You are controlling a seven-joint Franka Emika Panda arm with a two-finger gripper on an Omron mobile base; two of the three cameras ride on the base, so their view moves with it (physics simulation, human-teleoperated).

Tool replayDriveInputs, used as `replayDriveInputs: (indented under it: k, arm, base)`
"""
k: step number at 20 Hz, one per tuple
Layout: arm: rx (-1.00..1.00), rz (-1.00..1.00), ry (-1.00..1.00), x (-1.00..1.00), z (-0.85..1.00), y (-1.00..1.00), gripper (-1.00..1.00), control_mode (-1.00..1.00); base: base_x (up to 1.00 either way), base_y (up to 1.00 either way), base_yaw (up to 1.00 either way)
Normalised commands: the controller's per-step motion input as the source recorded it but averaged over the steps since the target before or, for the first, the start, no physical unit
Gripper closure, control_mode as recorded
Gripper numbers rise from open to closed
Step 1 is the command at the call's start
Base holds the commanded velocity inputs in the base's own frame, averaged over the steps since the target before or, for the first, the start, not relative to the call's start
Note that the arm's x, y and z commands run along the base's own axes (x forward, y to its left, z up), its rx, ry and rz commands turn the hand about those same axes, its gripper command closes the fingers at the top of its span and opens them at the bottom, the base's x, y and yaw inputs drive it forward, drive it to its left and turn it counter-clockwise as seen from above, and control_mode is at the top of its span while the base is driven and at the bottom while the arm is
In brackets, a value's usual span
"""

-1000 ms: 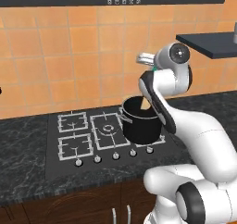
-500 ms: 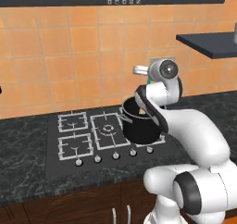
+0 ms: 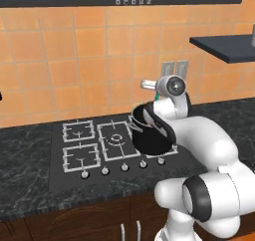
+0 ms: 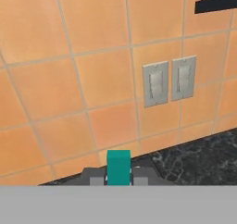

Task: Put the bell pepper and broccoli in the pot. Retrieve the spatula and lightly stir the vegetables in the pot.

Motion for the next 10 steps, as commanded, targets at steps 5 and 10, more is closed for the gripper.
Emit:
replayDriveInputs:
  k: [5,10]
  arm:
    - [0.0,0.0,0.0,0.2,-0.35,0.0,1.0,-1.0]
    - [0.0,-0.01,0.0,-0.01,-0.47,0.07,1.0,-1.0]
  base:
    - [0.0,0.0,0.0]
    - [0.0,0.0,0.0]
